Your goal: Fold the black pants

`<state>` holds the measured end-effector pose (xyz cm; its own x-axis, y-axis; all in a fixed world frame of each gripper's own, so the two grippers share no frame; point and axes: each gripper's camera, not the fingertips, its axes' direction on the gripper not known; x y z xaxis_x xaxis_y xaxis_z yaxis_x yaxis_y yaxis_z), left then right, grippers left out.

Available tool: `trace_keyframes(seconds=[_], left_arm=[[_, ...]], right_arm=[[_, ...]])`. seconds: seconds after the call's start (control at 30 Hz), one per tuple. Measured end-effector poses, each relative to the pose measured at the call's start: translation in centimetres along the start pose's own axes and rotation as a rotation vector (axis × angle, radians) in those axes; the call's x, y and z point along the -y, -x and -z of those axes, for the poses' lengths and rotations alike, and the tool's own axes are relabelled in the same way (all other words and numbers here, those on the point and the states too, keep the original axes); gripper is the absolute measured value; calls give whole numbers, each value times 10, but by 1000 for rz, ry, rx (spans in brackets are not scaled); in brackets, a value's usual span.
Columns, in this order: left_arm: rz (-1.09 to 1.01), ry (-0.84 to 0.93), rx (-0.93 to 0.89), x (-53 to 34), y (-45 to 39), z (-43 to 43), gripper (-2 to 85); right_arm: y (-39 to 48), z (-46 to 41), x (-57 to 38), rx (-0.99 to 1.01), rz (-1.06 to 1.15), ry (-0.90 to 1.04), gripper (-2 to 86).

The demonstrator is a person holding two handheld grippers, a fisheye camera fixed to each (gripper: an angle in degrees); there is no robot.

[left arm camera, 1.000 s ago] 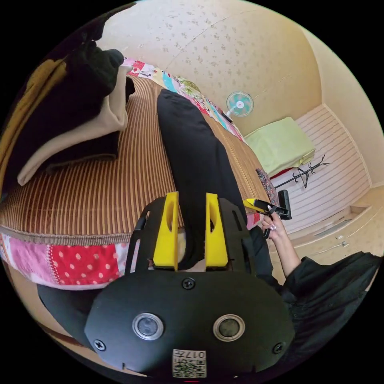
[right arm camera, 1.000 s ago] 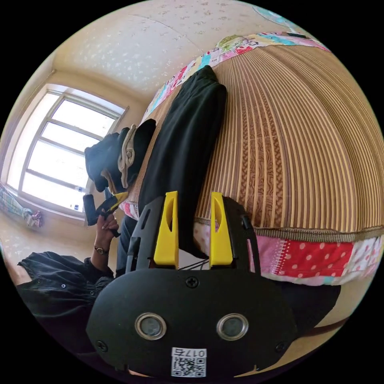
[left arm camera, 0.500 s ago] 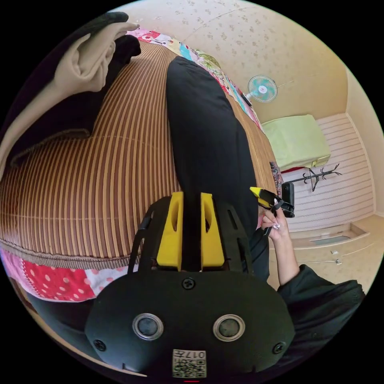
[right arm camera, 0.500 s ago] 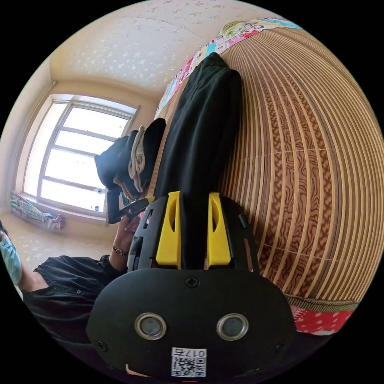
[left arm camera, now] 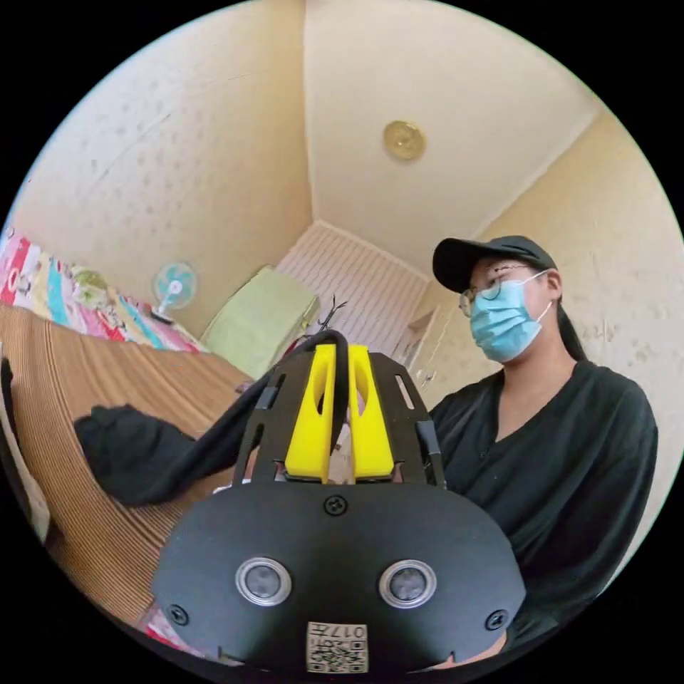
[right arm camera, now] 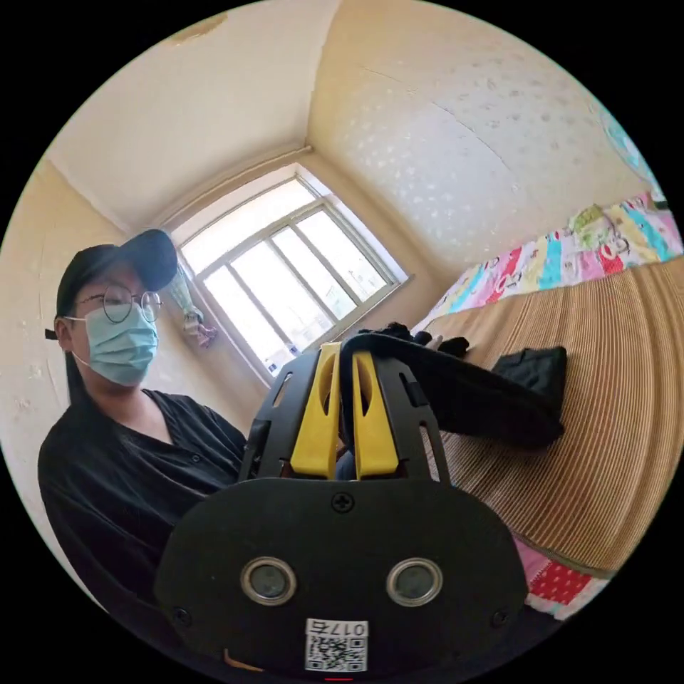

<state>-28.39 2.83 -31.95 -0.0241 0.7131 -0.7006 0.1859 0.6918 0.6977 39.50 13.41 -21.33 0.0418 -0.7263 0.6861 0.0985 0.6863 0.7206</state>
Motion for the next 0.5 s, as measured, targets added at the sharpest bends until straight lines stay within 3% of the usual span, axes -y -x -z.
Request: trace_keyframes(seconds=[0.13,0.2,0.37,0.5], left_arm=[[13,-34,183,68,-21,-16,36],[-3,-3,381,93,-11,-32,30],[204,50,544,112,74,-52,28],[135,200,777,123,125,-82,35]], right_arm=[[57,5,74,-72,122,-26,16],[55,-4,96,-177,126,1,15],[-25,-51,135,-357,-28,154,13],[-90,-86,150,-451,-26,141,13]])
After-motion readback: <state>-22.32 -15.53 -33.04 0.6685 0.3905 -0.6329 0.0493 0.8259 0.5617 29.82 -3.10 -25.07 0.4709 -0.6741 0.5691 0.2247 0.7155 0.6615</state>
